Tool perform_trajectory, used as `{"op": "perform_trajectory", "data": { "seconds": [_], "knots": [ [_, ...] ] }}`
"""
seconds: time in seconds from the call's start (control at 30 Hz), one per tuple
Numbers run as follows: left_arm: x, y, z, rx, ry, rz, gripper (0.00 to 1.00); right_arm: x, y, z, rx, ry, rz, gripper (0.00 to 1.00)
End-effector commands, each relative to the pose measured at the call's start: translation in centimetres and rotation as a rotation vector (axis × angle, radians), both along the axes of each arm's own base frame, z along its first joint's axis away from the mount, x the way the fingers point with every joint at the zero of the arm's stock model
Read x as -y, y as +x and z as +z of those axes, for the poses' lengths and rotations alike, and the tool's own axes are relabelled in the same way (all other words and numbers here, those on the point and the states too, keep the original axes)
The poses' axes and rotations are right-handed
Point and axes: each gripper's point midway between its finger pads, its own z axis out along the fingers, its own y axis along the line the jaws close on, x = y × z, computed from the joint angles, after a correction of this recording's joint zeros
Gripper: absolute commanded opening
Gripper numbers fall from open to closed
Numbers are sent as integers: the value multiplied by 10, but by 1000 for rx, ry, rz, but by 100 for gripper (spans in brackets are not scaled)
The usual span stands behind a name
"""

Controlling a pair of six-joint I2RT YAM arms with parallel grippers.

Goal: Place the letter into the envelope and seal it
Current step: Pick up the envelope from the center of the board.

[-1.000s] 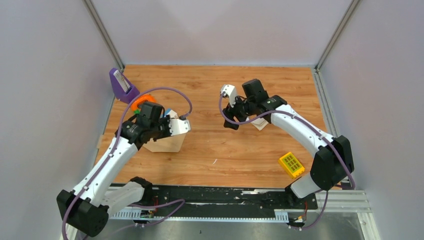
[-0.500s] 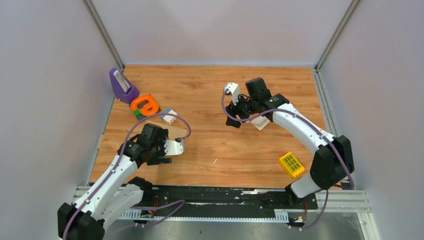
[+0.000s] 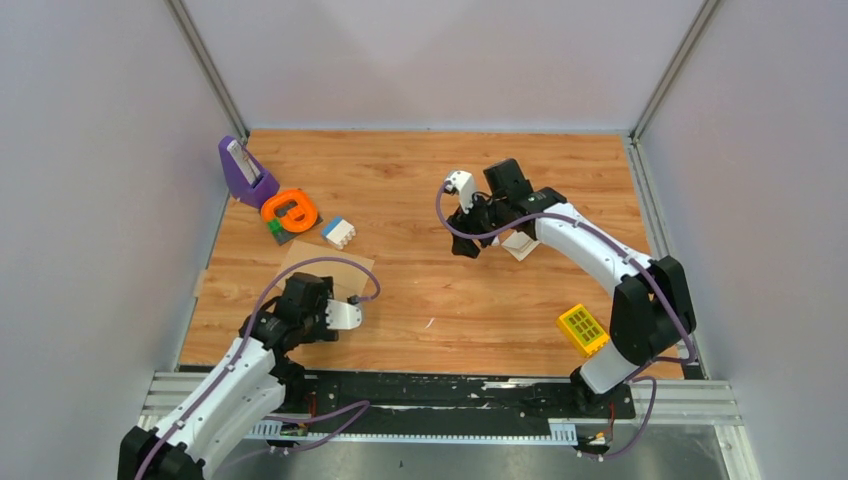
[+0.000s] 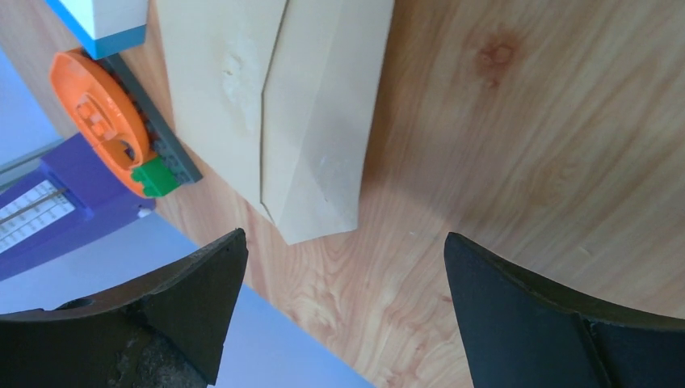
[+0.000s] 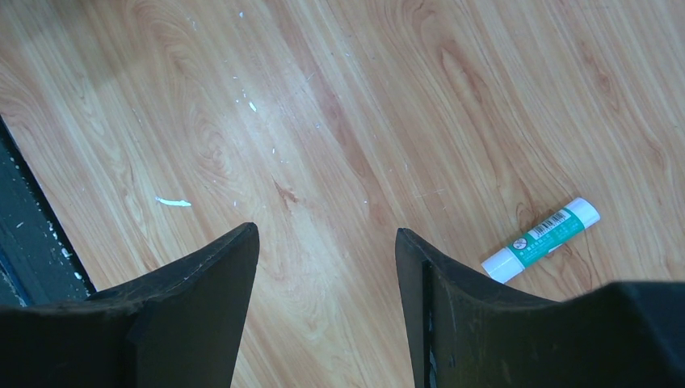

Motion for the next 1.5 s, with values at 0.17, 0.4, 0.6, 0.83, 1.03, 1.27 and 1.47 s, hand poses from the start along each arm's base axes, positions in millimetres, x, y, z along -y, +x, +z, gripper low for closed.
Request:
{"op": "perform_trajectory", "data": {
  "seconds": [0.17, 0.4, 0.6, 0.83, 1.03, 1.27, 1.47],
  "knots": [
    [-10, 29, 0, 192, 126, -43, 100, -5, 20, 16, 60, 22, -26, 64],
    [-12, 26, -11, 179, 157, -70, 73, -5, 20, 17, 61, 26, -25, 64],
    [-10, 26, -9, 168, 145, -71, 31, -5, 20, 20, 69, 29, -25, 64],
    [6, 39, 34, 190, 38, -37, 0, -6, 24, 33, 97, 44, -33, 64],
    [33, 47, 81, 126, -135, 19, 0, 0, 26, 47, 128, 55, -52, 64],
    [64, 62, 118, 47, -247, 141, 0, 29, 47, 67, 150, 83, -176, 64],
    [94, 89, 143, 25, -283, 299, 0, 73, 71, 82, 162, 110, -333, 64]
  ]
}}
